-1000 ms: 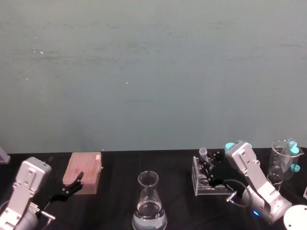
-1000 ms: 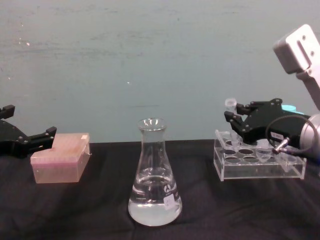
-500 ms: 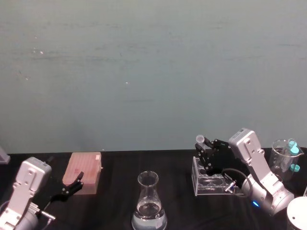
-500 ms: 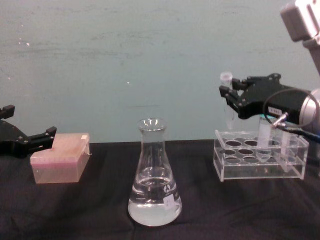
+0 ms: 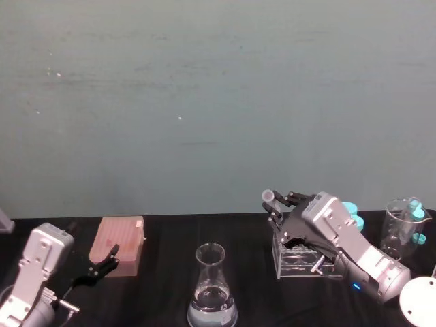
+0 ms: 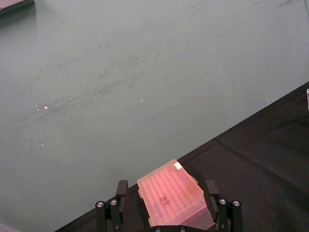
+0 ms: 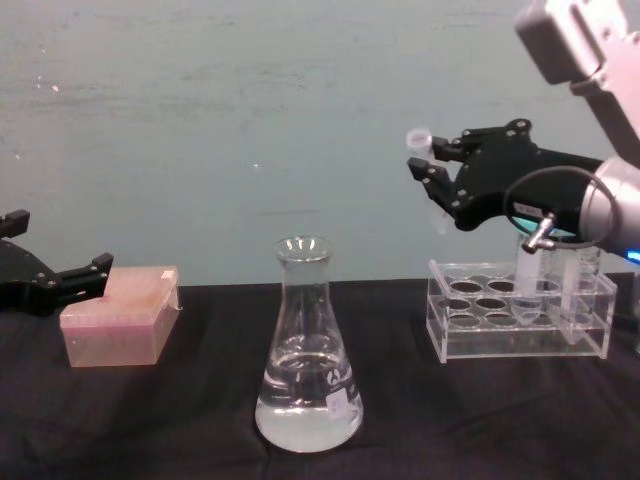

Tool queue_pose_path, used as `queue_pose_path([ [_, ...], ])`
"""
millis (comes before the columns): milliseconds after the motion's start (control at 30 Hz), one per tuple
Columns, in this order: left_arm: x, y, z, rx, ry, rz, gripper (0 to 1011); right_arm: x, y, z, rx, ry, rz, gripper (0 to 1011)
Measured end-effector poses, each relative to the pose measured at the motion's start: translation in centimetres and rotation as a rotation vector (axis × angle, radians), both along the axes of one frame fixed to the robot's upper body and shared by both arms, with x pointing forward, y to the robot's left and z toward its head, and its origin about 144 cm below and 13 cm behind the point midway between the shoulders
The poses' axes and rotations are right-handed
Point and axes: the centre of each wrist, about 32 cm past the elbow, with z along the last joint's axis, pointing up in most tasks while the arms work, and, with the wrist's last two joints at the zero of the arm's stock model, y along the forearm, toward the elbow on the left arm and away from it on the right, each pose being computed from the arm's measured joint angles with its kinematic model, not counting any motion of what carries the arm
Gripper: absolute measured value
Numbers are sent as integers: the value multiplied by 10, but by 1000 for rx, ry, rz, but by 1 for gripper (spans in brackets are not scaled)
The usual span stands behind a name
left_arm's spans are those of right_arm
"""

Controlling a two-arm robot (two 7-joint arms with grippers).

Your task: Pour the liquid from the test tube into the beaker using one hand.

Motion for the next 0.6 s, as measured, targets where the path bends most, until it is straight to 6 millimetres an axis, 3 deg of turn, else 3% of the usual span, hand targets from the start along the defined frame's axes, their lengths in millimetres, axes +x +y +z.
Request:
queue_pose_path([
  [600,0,0,0,0,0,0,1000,-5,17,3,-149,-123,99,222],
])
